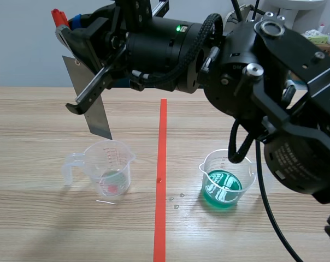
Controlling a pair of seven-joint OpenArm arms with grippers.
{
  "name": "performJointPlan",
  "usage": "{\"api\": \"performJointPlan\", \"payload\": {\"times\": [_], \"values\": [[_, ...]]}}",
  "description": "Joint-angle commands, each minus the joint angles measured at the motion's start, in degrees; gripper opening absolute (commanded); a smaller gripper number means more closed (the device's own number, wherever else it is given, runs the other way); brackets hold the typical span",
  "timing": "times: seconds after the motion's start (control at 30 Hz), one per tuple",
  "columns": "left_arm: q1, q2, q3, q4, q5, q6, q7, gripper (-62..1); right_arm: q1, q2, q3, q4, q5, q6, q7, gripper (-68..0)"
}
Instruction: Do the redox reaction experiment
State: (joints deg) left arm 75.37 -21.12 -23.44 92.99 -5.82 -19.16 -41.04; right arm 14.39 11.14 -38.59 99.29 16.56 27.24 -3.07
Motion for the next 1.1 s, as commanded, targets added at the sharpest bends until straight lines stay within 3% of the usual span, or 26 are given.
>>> {"api": "performJointPlan", "payload": {"times": [0.0, 0.07, 0.17, 1.07], "values": [[0.07, 0.11, -0.04, 1.09, -0.5, -0.04, -1.18, -4.1, 0.83, -0.02, 0.44, 0.87, 0.66, -0.39, 1.07, -65.6], [0.07, 0.11, -0.04, 1.09, -0.5, -0.04, -1.18, -3.9, 0.83, -0.04, 0.44, 0.87, 0.66, -0.39, 1.09, -65.6], [0.07, 0.11, -0.04, 1.09, -0.5, -0.04, -1.18, 1.4, 0.83, -0.04, 0.44, 0.87, 0.66, -0.39, 1.09, -65.6], [0.07, 0.13, -0.04, 1.09, -0.5, -0.04, -1.16, 1.4, 0.83, -0.04, 0.44, 0.87, 0.66, -0.39, 1.51, -65.6]]}}
